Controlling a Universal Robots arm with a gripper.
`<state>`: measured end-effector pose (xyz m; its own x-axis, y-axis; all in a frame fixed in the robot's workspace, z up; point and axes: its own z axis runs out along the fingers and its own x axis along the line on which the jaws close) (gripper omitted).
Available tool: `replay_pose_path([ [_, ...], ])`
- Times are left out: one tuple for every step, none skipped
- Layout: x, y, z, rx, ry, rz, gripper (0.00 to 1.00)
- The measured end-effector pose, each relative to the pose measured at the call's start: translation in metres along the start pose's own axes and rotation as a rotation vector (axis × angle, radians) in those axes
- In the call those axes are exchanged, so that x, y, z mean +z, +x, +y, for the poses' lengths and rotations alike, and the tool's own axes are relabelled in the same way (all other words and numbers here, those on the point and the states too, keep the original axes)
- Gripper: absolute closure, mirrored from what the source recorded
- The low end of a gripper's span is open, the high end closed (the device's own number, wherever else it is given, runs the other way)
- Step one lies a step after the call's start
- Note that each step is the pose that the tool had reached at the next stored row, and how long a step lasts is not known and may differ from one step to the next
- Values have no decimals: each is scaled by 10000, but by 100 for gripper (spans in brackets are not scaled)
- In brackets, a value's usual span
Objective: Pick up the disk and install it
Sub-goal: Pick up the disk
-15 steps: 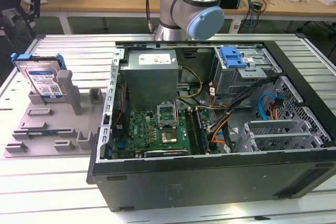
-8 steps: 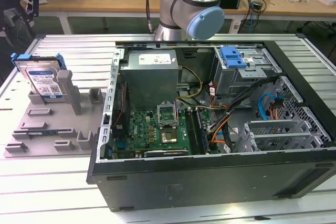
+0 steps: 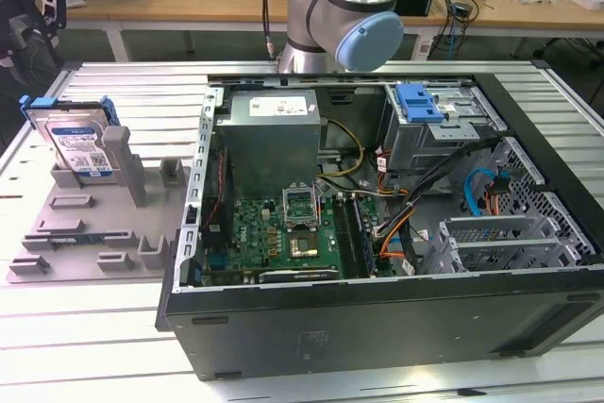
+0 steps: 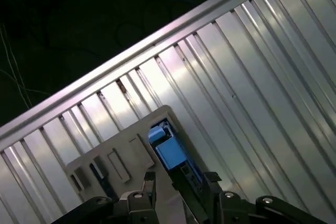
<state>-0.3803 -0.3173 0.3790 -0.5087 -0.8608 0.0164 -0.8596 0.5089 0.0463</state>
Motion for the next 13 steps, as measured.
replay_pose_path([
  [0, 0, 0, -288, 5, 13, 52],
  [0, 0, 0, -588, 9, 27, 52],
  [0, 0, 0, -865, 14, 40, 52],
  [0, 0, 0, -1045, 17, 48, 52],
  [0, 0, 0, -1224, 20, 57, 52],
  [0, 0, 0, -1409, 23, 65, 52],
  [0, 0, 0, -1600, 26, 74, 52],
  [0, 0, 0, -1774, 29, 82, 52],
  [0, 0, 0, -1976, 32, 91, 52],
  [0, 0, 0, -2155, 35, 100, 52],
  [1, 0, 0, -2362, 39, 108, 52],
  [1, 0, 0, -2586, 42, 119, 52],
  [1, 0, 0, -2775, 45, 128, 52],
])
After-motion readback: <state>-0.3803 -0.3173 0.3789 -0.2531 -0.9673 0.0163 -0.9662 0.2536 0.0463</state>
